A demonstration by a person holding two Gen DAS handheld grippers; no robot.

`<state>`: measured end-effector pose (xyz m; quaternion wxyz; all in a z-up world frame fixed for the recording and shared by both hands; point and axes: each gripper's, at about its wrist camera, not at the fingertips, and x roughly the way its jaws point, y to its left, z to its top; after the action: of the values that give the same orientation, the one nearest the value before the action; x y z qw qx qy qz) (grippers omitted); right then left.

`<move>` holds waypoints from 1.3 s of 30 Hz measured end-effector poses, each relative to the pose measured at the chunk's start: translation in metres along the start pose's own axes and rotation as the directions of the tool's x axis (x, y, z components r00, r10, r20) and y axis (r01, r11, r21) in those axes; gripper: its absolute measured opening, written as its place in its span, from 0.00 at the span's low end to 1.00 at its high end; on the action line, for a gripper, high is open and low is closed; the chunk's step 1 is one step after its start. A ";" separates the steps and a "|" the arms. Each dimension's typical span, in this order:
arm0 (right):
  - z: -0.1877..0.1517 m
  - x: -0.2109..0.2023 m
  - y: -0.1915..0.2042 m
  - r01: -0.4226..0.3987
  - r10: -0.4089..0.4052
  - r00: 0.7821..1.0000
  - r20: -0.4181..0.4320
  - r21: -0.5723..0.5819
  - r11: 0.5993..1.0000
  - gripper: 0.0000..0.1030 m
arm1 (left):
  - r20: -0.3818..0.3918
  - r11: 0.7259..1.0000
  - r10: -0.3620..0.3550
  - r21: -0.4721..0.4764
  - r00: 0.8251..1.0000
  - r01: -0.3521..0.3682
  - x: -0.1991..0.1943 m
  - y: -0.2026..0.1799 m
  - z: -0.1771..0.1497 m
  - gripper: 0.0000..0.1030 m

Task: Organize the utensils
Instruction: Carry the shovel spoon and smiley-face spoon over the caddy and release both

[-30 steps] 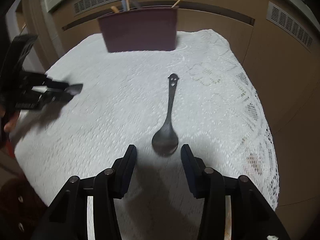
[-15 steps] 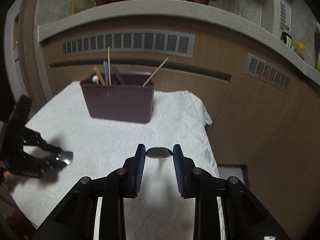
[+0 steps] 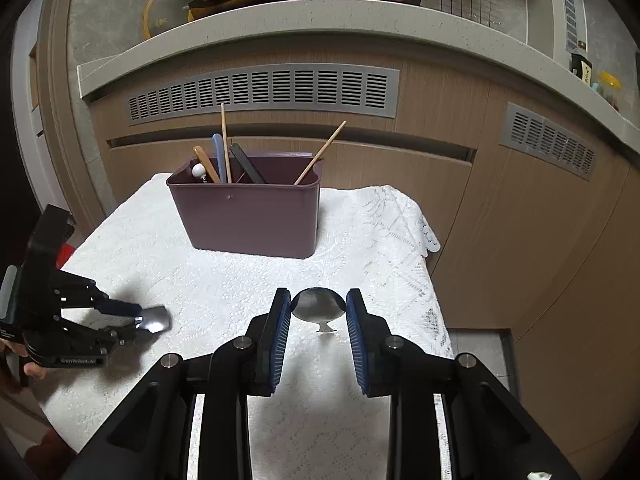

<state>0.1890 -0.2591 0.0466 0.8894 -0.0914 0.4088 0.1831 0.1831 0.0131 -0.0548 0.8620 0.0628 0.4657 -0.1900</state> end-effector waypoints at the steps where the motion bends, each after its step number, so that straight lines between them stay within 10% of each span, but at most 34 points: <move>1: 0.000 0.001 0.000 -0.003 0.003 1.000 -0.002 0.001 1.000 0.25 | 0.032 1.000 -0.003 -0.022 0.999 0.004 -0.005 0.001 0.000 0.33; 11: 0.005 0.002 0.009 -0.024 0.024 1.000 -0.010 -0.017 1.000 0.25 | 0.266 0.982 -0.025 -0.175 0.964 0.074 -0.038 0.019 0.015 0.32; 14: 0.007 0.004 0.010 -0.032 0.032 0.999 -0.020 -0.007 0.999 0.25 | 0.338 0.976 -0.003 -0.203 0.941 0.076 -0.049 0.019 0.020 0.26; 15: 0.008 0.005 0.009 -0.033 0.032 0.999 -0.024 -0.006 0.999 0.25 | 0.363 0.975 0.007 -0.210 0.932 0.075 -0.053 0.018 0.022 0.06; 22: 0.037 -0.006 0.009 -0.047 0.047 0.997 0.062 -0.009 0.999 0.25 | 0.506 0.971 0.001 -0.205 0.863 0.119 -0.082 0.016 0.061 0.05; 31: 0.036 0.004 0.004 -0.021 0.023 0.999 0.047 -0.043 0.999 0.25 | 0.268 0.984 -0.087 -0.125 0.960 0.124 -0.021 0.015 0.067 0.09; 35: 0.020 0.016 -0.008 -0.014 0.014 1.000 0.004 -0.009 1.000 0.25 | 0.121 0.973 -0.229 -0.004 0.966 0.232 0.026 -0.006 0.072 0.33; 39: 0.007 0.020 -0.020 0.005 -0.005 1.000 -0.020 0.007 1.000 0.25 | 0.044 0.977 -0.195 0.092 0.980 0.190 0.055 -0.029 0.085 0.43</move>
<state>0.2132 -0.2702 0.0363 0.8860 -0.0910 0.4181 0.1786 0.2656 -0.0528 -0.0507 0.8479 0.0502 0.4380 -0.2944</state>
